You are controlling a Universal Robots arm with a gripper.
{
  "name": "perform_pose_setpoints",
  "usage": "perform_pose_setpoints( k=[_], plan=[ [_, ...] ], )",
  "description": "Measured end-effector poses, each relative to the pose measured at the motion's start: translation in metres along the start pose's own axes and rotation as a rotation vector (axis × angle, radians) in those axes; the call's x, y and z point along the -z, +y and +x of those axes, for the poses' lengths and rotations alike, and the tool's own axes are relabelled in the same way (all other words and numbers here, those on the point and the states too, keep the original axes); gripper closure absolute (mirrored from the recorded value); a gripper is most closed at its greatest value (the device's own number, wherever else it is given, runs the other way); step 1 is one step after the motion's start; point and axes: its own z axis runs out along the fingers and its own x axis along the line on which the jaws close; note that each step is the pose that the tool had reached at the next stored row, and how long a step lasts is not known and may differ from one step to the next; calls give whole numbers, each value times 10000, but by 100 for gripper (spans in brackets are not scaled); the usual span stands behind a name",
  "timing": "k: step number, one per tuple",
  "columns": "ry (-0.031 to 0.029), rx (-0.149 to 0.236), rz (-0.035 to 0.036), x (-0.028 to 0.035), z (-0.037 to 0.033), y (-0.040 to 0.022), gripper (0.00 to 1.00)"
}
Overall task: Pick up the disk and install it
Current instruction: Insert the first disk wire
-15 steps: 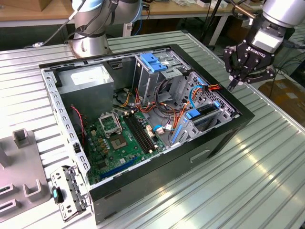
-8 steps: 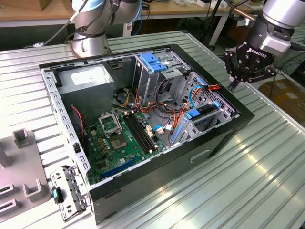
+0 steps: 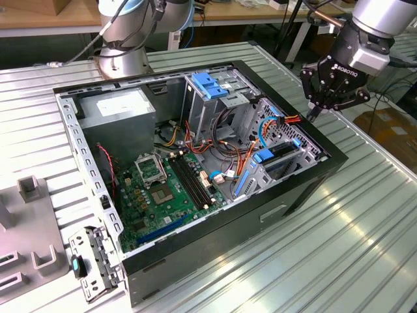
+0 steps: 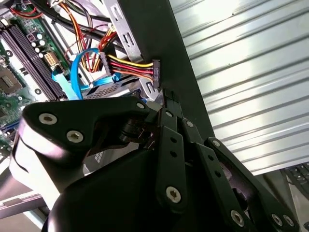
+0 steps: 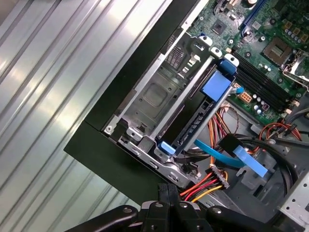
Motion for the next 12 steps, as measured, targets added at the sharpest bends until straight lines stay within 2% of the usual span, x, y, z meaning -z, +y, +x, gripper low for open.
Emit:
perform_pose_setpoints(
  k=[4,5,6,8,9,11,12],
  plan=[
    [-5,606,-9,-7,-6,-5,89],
    [-5,925,-14,-12,-13,-11,89],
    [-7,1008,-15,-15,-19,-15,83],
    [-8,1133,-17,-22,-31,-23,83],
    [-8,1182,-17,-25,-34,-25,76],
    [-10,1479,-22,-34,-44,-33,76],
    [-15,1493,-18,-35,-44,-33,76]
  ],
)
